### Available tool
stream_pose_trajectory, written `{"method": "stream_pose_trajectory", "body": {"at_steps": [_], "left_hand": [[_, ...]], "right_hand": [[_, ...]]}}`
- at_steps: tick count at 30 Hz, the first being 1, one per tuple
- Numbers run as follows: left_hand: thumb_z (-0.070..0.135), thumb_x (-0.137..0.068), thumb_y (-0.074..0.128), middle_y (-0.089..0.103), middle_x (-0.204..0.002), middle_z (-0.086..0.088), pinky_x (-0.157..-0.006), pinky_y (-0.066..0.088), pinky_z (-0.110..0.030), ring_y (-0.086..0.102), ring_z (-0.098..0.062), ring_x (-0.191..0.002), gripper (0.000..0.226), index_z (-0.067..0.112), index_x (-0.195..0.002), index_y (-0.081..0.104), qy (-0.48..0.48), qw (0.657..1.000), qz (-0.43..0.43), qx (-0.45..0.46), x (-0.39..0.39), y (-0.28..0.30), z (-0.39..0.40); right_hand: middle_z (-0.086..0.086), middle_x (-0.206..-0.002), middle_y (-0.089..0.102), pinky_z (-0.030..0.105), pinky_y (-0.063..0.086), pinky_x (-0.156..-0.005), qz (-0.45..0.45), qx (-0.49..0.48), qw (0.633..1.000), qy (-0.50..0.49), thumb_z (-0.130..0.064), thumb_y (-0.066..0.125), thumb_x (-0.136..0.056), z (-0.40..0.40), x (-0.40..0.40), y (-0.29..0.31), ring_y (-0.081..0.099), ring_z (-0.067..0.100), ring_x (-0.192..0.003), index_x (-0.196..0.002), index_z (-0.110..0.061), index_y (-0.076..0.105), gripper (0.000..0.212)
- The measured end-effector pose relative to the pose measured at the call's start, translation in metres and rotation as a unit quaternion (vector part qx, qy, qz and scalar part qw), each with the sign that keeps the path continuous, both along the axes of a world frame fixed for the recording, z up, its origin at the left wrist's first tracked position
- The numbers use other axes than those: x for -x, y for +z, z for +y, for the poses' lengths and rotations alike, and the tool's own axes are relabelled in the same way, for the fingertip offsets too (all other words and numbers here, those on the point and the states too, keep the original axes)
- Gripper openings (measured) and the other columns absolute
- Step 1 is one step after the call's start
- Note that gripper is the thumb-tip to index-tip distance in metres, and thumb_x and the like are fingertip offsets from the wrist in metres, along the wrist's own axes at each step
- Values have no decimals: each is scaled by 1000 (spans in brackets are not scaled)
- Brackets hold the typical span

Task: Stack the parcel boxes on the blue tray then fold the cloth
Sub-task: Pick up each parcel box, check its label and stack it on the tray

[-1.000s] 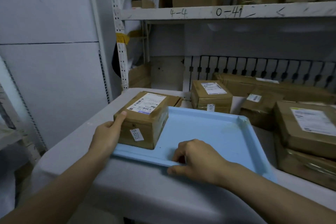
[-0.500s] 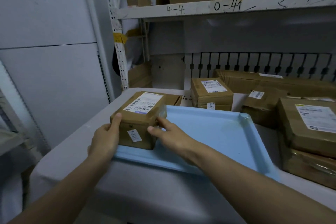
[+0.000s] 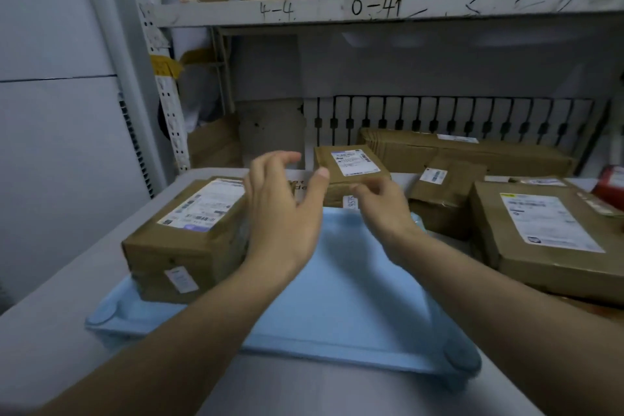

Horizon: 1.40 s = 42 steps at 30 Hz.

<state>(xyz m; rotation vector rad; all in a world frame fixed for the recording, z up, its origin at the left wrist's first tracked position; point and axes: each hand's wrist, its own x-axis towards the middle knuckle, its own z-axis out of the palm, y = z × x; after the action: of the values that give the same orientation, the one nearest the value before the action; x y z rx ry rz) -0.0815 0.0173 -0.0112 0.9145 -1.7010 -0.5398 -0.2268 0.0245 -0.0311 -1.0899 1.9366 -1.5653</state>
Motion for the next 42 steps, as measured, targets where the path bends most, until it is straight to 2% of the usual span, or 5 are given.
{"method": "stream_pose_trajectory", "body": {"at_steps": [4,9,22,34,42], "left_hand": [[39,-95,50,61,-101,1,-62,37,-24,52,-14,-82,35,10,-111,58,-52,948,95,-299,65,-1,-48],[43,-94,47,52,-80,-1,-83,48,-36,56,-27,-89,37,13,-113,54,0,912,62,-405,95,-20,-111],[66,-72,64,68,-110,-2,-85,48,-35,62,-22,-103,66,19,-116,57,-85,918,151,-356,115,-15,-131],[57,-32,84,61,-121,-1,-101,48,-45,63,-23,-108,120,35,-137,31,-173,920,98,-337,60,16,-55],[52,-37,86,41,-130,8,-103,39,-27,46,-11,-122,139,37,-152,10,-184,965,-55,-176,16,17,7]], "right_hand": [[5,-120,55,29,42,-77,-15,-33,999,-19,-26,48,-101,-14,47,11,54,17,-94,-139,-8,42,42],[12,-139,50,39,36,-93,-42,-130,990,-18,-38,46,-102,-48,81,10,47,29,-121,-147,-8,35,56],[8,-120,60,46,47,-102,-185,-4,983,7,-17,66,-80,-69,102,16,57,27,-111,-127,-17,49,50],[18,-98,61,29,43,-60,-256,44,963,68,2,47,-77,44,82,29,53,22,-79,-85,-9,54,15],[18,-100,69,50,54,-92,-287,79,951,89,-62,44,-94,92,75,38,66,34,-101,-113,-5,65,63]]}}
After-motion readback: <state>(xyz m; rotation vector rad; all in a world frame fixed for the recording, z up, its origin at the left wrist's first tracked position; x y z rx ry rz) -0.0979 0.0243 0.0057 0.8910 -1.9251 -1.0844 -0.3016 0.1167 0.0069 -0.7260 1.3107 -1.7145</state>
